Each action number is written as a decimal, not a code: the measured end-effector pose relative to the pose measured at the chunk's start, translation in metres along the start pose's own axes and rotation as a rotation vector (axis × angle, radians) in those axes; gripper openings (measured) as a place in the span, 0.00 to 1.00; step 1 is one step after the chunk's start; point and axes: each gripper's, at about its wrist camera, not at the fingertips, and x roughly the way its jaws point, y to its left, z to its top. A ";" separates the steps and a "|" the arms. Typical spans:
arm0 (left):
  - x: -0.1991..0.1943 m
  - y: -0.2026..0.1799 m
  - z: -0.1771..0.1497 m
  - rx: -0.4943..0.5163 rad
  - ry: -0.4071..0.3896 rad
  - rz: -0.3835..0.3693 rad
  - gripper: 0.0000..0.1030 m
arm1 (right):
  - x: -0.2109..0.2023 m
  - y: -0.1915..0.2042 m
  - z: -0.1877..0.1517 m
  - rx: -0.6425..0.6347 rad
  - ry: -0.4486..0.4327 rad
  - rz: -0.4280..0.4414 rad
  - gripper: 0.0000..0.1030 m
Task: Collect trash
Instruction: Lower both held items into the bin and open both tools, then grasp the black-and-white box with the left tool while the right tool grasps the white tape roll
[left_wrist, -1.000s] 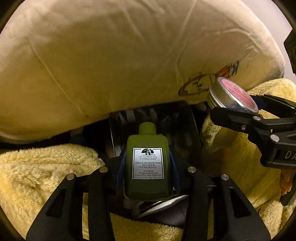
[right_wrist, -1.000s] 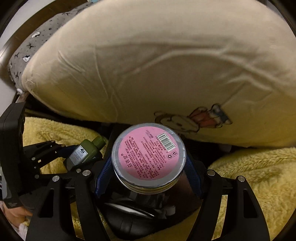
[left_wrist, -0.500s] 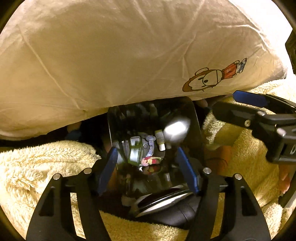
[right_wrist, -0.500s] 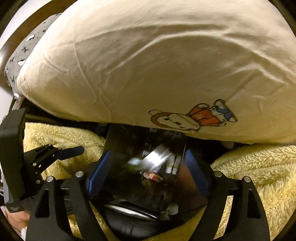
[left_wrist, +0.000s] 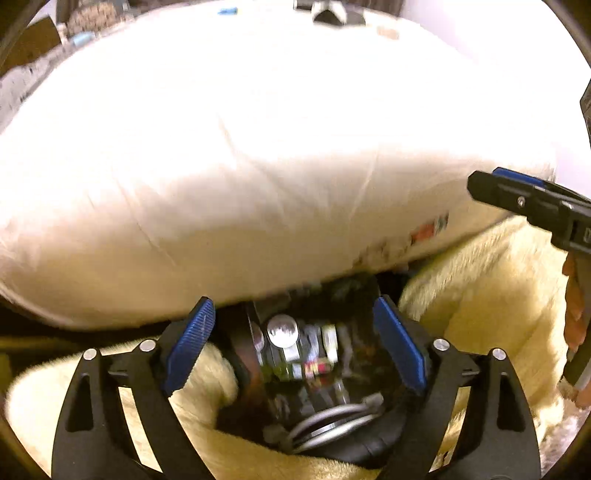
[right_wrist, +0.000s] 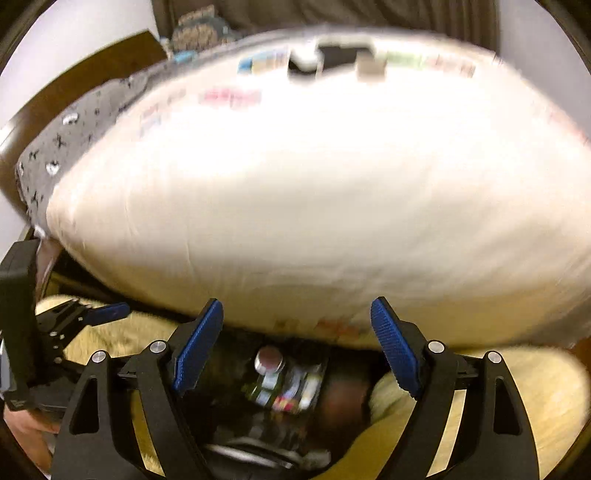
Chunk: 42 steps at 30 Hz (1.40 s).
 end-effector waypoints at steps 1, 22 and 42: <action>-0.005 0.001 0.005 0.005 -0.020 0.004 0.83 | -0.006 -0.003 0.008 -0.004 -0.023 -0.012 0.83; 0.007 0.004 0.167 0.069 -0.180 0.024 0.84 | 0.072 -0.062 0.154 0.019 -0.108 -0.143 0.64; 0.065 -0.028 0.277 0.129 -0.158 -0.065 0.83 | 0.086 -0.096 0.184 0.072 -0.113 -0.183 0.32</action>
